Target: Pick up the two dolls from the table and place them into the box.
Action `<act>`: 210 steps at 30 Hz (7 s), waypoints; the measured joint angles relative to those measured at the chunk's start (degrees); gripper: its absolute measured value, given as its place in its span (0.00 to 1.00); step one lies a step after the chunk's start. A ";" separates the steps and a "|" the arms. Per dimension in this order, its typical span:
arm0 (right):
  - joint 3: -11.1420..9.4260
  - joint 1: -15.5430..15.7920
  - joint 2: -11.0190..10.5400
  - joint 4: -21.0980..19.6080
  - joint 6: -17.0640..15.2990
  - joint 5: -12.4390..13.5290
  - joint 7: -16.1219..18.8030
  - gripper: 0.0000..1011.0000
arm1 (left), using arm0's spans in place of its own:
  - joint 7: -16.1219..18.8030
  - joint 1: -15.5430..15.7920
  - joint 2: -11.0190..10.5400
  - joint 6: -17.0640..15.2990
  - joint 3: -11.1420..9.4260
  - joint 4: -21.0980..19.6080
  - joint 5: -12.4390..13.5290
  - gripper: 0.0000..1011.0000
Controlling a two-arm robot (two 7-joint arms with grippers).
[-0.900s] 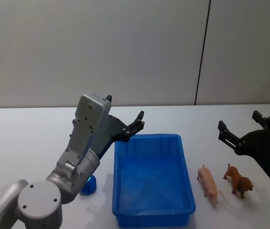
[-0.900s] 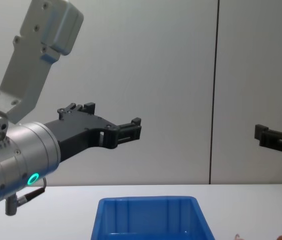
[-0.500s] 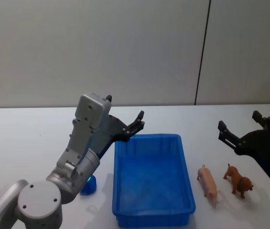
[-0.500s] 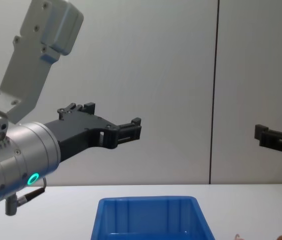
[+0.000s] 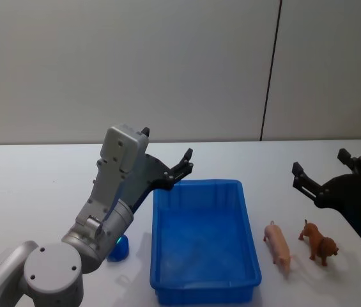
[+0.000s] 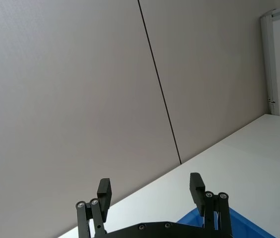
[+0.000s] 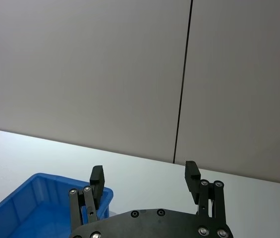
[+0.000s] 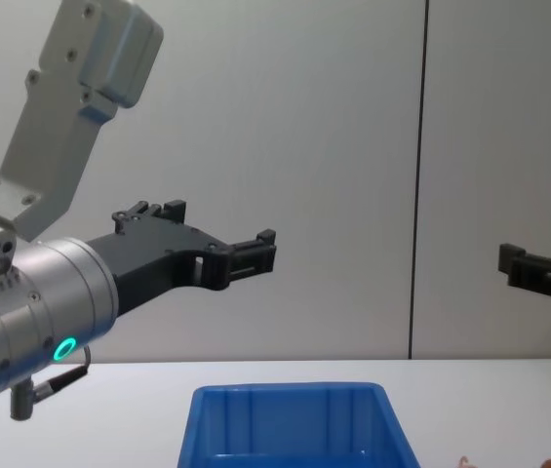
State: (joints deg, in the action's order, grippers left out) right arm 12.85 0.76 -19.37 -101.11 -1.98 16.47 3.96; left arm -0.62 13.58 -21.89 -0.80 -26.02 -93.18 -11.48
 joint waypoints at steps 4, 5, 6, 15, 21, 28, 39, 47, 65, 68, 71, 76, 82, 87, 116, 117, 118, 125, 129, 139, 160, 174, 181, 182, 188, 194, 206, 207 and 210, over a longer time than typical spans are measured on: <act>-0.30 -0.23 -0.32 0.76 -0.31 -0.04 0.73 0.99 | 0.00 0.00 0.00 0.00 0.00 0.00 0.00 0.99; -0.35 -0.26 -0.40 0.91 -0.43 -0.08 0.96 0.99 | 0.00 0.00 0.00 0.00 0.00 0.00 0.00 0.99; -0.40 -0.28 -0.49 1.08 -0.48 -0.11 1.06 0.99 | 0.00 0.00 0.00 0.00 0.00 0.00 0.00 0.99; -1.27 -0.40 -2.01 3.33 -2.23 -0.83 3.64 0.99 | 0.00 0.00 0.00 0.00 0.00 0.00 0.00 0.99; -1.77 -0.22 -3.07 4.73 -4.35 -1.29 5.48 0.99 | 0.00 0.00 0.00 0.00 0.00 0.00 0.00 0.99; -2.03 0.09 -4.06 6.16 -7.16 -2.19 7.43 0.99 | 0.00 0.00 0.00 0.00 0.00 0.00 0.00 0.99; -1.71 0.68 -4.87 8.39 -11.38 -4.19 10.04 0.99 | 0.00 0.00 0.00 0.00 0.00 0.00 0.00 0.99; -1.33 0.75 -4.75 10.01 -12.92 -5.08 10.46 0.99 | 0.00 0.00 0.00 0.00 0.00 0.00 0.00 0.99; -0.32 -0.77 -2.99 13.78 -13.21 -6.02 9.97 0.91 | 0.00 0.00 0.00 0.00 0.00 0.00 0.00 0.99; -0.01 -1.15 -2.49 14.42 -13.00 -6.29 9.80 0.85 | 0.00 0.00 0.00 0.00 0.00 0.00 0.00 0.99; 0.14 -1.33 -2.25 14.73 -12.80 -6.46 9.70 0.79 | 0.00 0.00 0.00 0.00 0.00 0.00 0.00 0.99; 0.45 -1.58 -1.79 15.33 -12.26 -6.91 9.39 0.62 | 0.00 0.00 0.00 0.00 0.00 0.00 0.00 0.99; 0.72 -1.63 -1.44 15.50 -11.04 -7.71 8.53 0.46 | 0.00 0.00 0.00 0.00 0.00 0.00 0.00 0.99; 0.87 -1.52 -1.17 15.18 -9.19 -8.57 7.12 0.43 | 0.00 0.00 0.00 0.00 0.00 0.00 0.00 0.99; 3.02 -5.60 2.31 8.71 -2.03 -10.46 14.56 0.43 | 0.00 0.00 0.00 0.00 0.00 0.00 0.00 0.99; 3.36 -6.15 2.80 8.71 -2.36 -10.47 15.49 0.43 | 0.00 0.00 0.00 0.00 0.00 0.00 0.00 0.99; 3.45 -6.36 2.97 8.73 -2.56 -10.48 15.98 0.43 | 0.00 0.00 0.00 0.00 0.00 0.00 0.00 0.99; 5.14 -9.06 5.55 10.33 -5.19 -10.81 19.88 0.43 | -0.01 0.00 0.00 0.00 0.00 0.00 0.00 0.99; 6.01 -10.47 6.95 11.80 -6.68 -11.33 21.29 0.50 | 0.00 0.00 0.00 0.00 0.00 0.00 0.00 0.99; 6.53 -12.17 8.07 13.81 -8.27 -11.77 21.81 0.83 | 0.00 0.00 0.00 0.00 0.00 0.00 -0.01 0.99; 2.73 -8.76 2.88 10.77 -9.25 -8.52 18.54 0.99 | 0.00 0.00 0.00 0.00 0.00 0.00 0.00 0.99; 1.06 -4.63 -1.09 9.28 -12.91 -7.40 18.03 0.99 | 0.00 0.00 0.00 0.00 -0.01 0.00 0.00 0.99; 0.99 -3.63 -1.89 10.48 -14.15 -7.77 17.94 0.99 | 0.00 0.00 0.00 0.00 0.00 0.00 0.00 0.99; 0.99 -3.58 -1.92 10.68 -14.25 -7.83 17.94 0.99 | 0.00 0.00 0.00 0.00 0.00 0.00 0.00 0.99; 1.29 -3.31 -1.97 12.26 -14.73 -8.30 18.12 0.99 | 0.00 0.00 0.00 0.00 0.00 0.00 0.00 0.99; 1.82 -3.45 -1.46 13.98 -14.79 -8.61 18.19 0.99 | 0.00 0.00 0.00 0.00 0.00 0.00 0.00 0.99; 2.78 -4.72 0.13 16.88 -13.95 -8.73 17.40 0.86 | 0.00 0.00 0.00 0.00 0.00 0.00 0.00 0.99; 2.83 -4.82 0.24 17.05 -13.87 -8.72 17.29 0.85 | 0.00 0.00 0.00 0.00 0.00 0.00 0.00 0.99; 3.02 -5.30 0.76 17.80 -13.53 -8.61 16.80 0.74 | 0.00 0.00 0.00 0.00 0.00 0.00 0.00 0.99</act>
State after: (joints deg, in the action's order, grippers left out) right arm 15.87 -4.54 -18.61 -83.31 -15.51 7.86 20.76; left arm -0.63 13.59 -21.89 -0.80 -26.02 -93.18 -11.48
